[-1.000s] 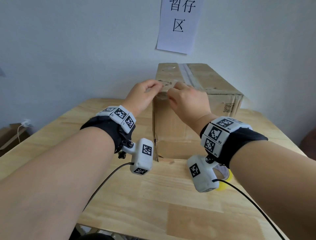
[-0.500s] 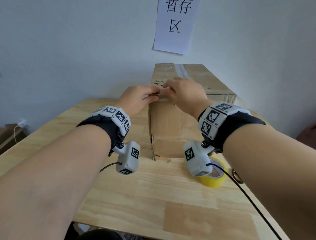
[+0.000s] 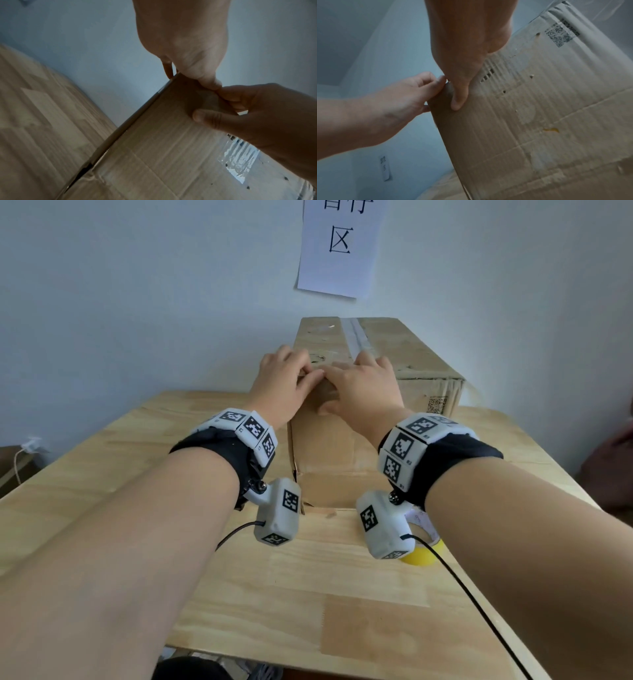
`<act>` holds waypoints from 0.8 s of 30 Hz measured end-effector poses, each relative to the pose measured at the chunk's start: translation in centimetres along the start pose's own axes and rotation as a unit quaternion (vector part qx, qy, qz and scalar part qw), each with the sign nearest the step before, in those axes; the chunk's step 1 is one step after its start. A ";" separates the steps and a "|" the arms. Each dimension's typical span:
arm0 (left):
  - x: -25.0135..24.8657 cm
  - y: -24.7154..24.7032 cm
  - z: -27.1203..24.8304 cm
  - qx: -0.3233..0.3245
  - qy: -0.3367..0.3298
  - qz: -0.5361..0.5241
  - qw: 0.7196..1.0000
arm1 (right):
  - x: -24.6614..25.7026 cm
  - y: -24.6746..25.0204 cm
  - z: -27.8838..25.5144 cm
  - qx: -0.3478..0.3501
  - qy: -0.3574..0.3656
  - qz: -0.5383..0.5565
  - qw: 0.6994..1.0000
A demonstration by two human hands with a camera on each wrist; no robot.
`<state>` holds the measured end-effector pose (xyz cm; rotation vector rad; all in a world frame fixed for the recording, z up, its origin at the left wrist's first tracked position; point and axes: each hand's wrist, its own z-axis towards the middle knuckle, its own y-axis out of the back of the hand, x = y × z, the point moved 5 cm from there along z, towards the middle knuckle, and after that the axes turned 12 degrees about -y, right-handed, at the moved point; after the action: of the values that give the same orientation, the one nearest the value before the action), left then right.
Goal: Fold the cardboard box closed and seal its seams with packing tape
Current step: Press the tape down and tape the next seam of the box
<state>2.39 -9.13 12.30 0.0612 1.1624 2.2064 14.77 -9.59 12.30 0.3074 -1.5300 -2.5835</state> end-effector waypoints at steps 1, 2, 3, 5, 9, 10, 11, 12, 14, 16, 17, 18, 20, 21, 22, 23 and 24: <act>-0.1 -0.1 0.0 0.000 -0.003 0.006 1.000 | -0.3 0.0 0.0 0.012 0.010 0.006 1.000; -0.1 -0.1 0.0 0.003 -0.010 0.012 1.000 | -0.7 0.2 0.1 0.022 0.020 0.023 0.999; 0.0 -0.2 -0.1 0.009 -0.021 0.020 1.000 | -1.3 0.6 0.2 0.029 0.029 0.042 0.998; 0.1 -0.1 -0.3 0.023 -0.035 0.032 0.999 | -2.6 1.3 0.6 0.037 0.041 0.040 0.998; 0.3 -0.3 -0.3 0.030 -0.039 0.033 0.998 | -5.0 1.2 0.7 0.039 -0.016 -0.011 0.999; 0.4 -0.3 -0.4 0.030 -0.039 0.032 0.998 | -5.2 0.9 0.6 0.035 -0.028 -0.008 0.999; 0.5 -0.3 -0.4 0.031 -0.039 0.033 0.998 | -5.2 0.6 0.4 0.033 -0.034 0.002 0.999; 0.5 -0.2 -0.3 0.034 -0.043 0.041 0.998 | -5.2 0.3 0.2 0.031 -0.036 0.010 0.999; -0.1 0.1 0.2 0.043 -0.069 0.082 0.993 | -5.1 -0.1 0.1 0.022 -0.033 0.004 0.999; -1.1 0.4 1.3 0.045 -0.109 0.099 0.988 | -5.1 -0.2 0.0 0.018 -0.023 -0.024 0.999; -1.6 0.3 1.8 0.049 -0.122 0.095 0.987 | -5.1 -0.2 -0.1 0.017 -0.017 -0.038 0.999; -1.9 0.1 2.2 0.058 -0.127 0.091 0.986 | -5.1 -0.2 -0.1 0.018 -0.008 -0.048 0.999; -2.0 -0.9 2.2 0.073 -0.117 0.102 0.985 | -5.2 -0.2 -0.3 0.035 0.011 -0.059 0.998; -2.0 -1.4 1.9 0.068 -0.110 0.115 0.985 | -5.4 -0.1 -0.3 0.044 0.021 -0.055 0.997; -1.8 -1.7 1.6 0.057 -0.105 0.126 0.985 | -5.6 0.0 -0.3 0.053 0.027 -0.043 0.997; -1.8 -1.9 1.4 0.046 -0.102 0.134 0.985 | -6.0 0.3 -0.2 0.060 0.028 -0.026 0.997; -1.8 -1.9 1.3 0.041 -0.102 0.140 0.984 | -6.5 0.7 -0.1 0.061 0.022 -0.011 0.998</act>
<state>5.17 -8.41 12.04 0.5016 1.1849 2.3242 21.10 -8.69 13.59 0.3939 -1.6825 -2.4858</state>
